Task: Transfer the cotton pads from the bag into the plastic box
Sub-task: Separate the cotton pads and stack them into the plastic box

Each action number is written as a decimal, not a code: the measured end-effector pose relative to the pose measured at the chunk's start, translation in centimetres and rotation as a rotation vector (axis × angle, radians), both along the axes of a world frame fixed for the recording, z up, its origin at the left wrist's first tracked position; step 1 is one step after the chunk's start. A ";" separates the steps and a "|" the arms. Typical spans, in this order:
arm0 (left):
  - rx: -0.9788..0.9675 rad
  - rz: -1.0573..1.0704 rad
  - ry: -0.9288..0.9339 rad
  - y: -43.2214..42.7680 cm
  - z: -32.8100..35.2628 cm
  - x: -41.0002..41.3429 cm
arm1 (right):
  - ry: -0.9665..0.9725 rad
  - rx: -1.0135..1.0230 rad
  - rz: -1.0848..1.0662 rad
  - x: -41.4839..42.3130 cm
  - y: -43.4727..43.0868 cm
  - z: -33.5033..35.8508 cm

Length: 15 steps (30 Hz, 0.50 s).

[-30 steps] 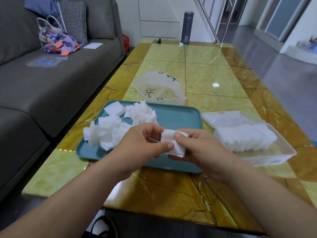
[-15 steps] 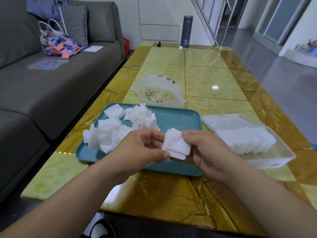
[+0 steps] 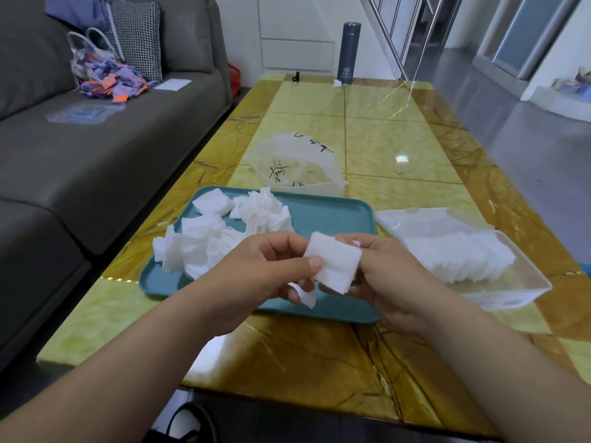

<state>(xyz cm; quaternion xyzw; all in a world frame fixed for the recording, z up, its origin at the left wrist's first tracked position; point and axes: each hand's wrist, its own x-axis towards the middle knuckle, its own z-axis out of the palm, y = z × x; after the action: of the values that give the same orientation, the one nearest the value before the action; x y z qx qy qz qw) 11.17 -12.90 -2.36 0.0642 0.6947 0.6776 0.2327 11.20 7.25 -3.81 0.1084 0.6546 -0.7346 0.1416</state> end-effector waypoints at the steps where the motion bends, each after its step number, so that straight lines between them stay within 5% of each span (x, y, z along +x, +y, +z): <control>1: -0.041 0.032 0.027 0.1 -0.2 0.0 | 0.007 -0.031 0.023 0.1 -0.3 0.1; 9: -0.147 0.170 0.074 0.1 -1.1 -0.2 | -0.054 -0.168 0.049 0.3 -0.6 0.5; 15: -0.120 0.201 0.081 0.6 -1.4 -0.2 | 0.111 -0.078 0.115 0.7 -0.8 -0.1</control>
<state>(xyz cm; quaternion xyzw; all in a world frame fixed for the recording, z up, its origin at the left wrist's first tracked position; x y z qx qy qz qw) 10.97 -12.26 -3.79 0.0074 0.7459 0.6514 0.1390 11.88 6.50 -3.86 0.0242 0.6374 -0.7552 0.1512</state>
